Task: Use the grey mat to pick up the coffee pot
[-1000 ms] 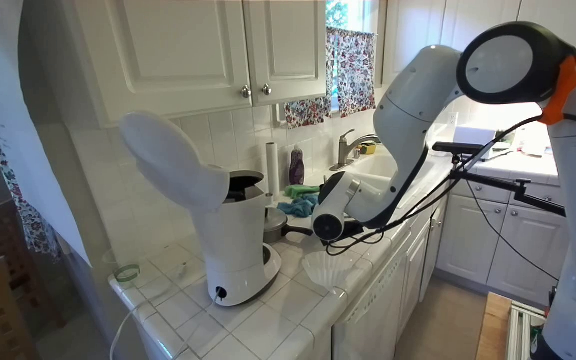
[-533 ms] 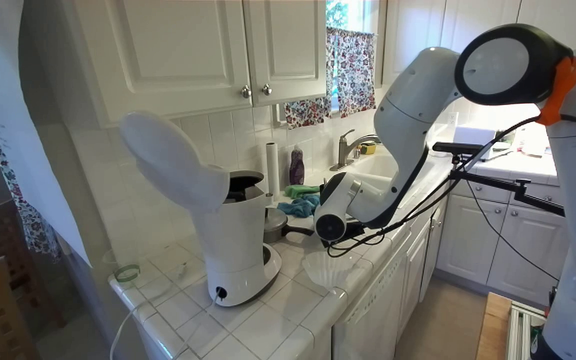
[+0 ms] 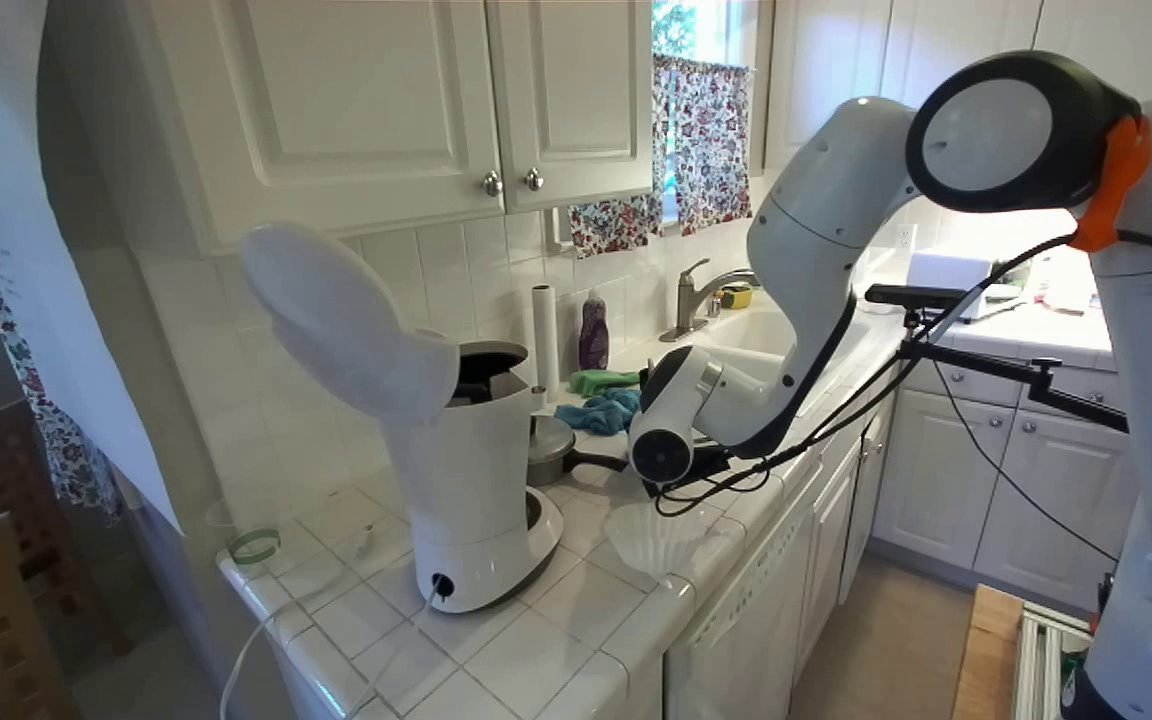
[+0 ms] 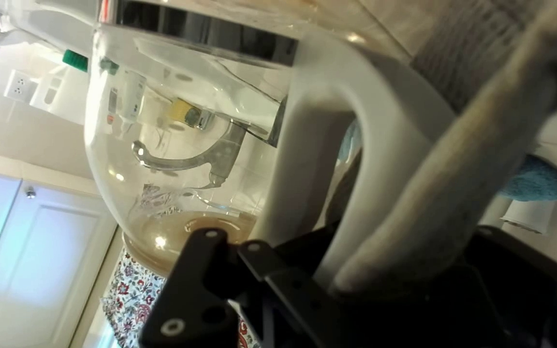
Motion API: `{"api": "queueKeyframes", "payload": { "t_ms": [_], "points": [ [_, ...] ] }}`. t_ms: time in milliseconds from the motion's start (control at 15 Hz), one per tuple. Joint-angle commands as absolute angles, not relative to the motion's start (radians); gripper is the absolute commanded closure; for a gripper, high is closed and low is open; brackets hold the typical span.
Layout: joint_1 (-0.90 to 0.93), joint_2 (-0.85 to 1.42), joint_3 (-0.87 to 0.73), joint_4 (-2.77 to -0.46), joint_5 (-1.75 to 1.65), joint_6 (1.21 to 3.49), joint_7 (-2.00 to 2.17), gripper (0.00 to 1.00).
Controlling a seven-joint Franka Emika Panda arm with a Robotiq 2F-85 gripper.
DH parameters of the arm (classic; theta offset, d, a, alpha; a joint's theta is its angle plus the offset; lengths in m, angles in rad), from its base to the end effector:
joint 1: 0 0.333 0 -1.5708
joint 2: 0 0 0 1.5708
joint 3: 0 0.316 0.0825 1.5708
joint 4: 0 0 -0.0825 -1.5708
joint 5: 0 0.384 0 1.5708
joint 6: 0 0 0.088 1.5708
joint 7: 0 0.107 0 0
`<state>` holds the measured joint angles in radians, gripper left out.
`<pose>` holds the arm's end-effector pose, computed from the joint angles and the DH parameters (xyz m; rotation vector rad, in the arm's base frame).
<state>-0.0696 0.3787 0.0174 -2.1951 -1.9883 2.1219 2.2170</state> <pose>0.5525 -0.0701 0.2159 1.9307 -0.5992 1.1958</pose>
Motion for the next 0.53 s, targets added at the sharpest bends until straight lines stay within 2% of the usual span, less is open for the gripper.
{"api": "queueKeyframes", "payload": {
  "t_ms": [0, 67, 133, 467],
  "points": [
    [-0.083, 0.383, 0.016, -2.181, -2.036, 2.138, 2.234, 1.0],
    [-0.084, 0.384, 0.016, -2.18, -2.037, 2.14, 2.233, 0.82],
    [-0.085, 0.384, 0.016, -2.179, -2.037, 2.142, 2.232, 0.73],
    [-0.088, 0.393, 0.018, -2.167, -2.044, 2.161, 2.219, 0.4]
  ]
}}
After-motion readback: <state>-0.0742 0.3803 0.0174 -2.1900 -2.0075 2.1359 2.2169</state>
